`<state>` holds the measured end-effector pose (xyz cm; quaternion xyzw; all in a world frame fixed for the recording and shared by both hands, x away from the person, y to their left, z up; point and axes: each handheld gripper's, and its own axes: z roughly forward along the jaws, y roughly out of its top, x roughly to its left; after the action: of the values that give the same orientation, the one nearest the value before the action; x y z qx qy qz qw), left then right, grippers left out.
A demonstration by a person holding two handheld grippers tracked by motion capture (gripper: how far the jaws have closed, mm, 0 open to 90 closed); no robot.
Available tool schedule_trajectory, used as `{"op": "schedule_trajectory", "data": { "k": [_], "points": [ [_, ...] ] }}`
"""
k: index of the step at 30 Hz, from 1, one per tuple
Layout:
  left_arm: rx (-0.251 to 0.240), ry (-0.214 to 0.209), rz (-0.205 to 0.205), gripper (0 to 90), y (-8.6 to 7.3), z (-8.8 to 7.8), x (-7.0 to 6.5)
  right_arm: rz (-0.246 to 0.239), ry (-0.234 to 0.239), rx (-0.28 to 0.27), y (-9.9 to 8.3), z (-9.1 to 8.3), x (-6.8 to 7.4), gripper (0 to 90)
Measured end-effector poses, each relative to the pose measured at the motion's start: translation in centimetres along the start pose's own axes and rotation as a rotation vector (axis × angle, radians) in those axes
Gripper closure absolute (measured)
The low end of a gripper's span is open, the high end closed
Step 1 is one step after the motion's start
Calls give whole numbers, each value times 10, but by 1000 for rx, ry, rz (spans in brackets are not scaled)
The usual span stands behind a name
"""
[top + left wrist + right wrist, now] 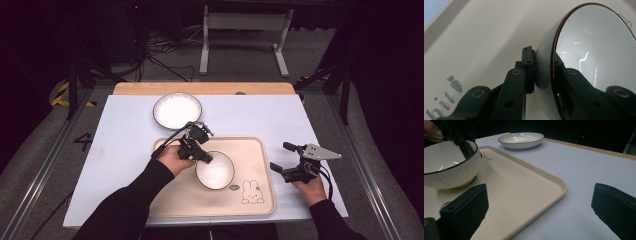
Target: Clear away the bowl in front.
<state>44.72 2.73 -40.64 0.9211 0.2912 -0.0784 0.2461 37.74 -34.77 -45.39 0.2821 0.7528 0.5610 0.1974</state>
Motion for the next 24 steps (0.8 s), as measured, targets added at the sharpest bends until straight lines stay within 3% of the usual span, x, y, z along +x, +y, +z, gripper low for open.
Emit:
{"op": "schedule_trajectory", "data": {
  "k": [5,15,20,21,24],
  "points": [
    [-10,-44,-16,790,-2,1,7,0,0,1,0,0,0,16],
    [-19,-36,-18,704,-3,2,10,2,0,-2,0,0,0,16],
    [-83,-70,-25,521,-4,-5,12,0,0,-2,0,0,0,16],
    [-110,-63,-21,521,-6,-8,11,0,0,-2,0,0,0,16],
    [-168,-66,11,406,-11,-17,9,0,0,-2,0,0,0,16]
  ]
}}
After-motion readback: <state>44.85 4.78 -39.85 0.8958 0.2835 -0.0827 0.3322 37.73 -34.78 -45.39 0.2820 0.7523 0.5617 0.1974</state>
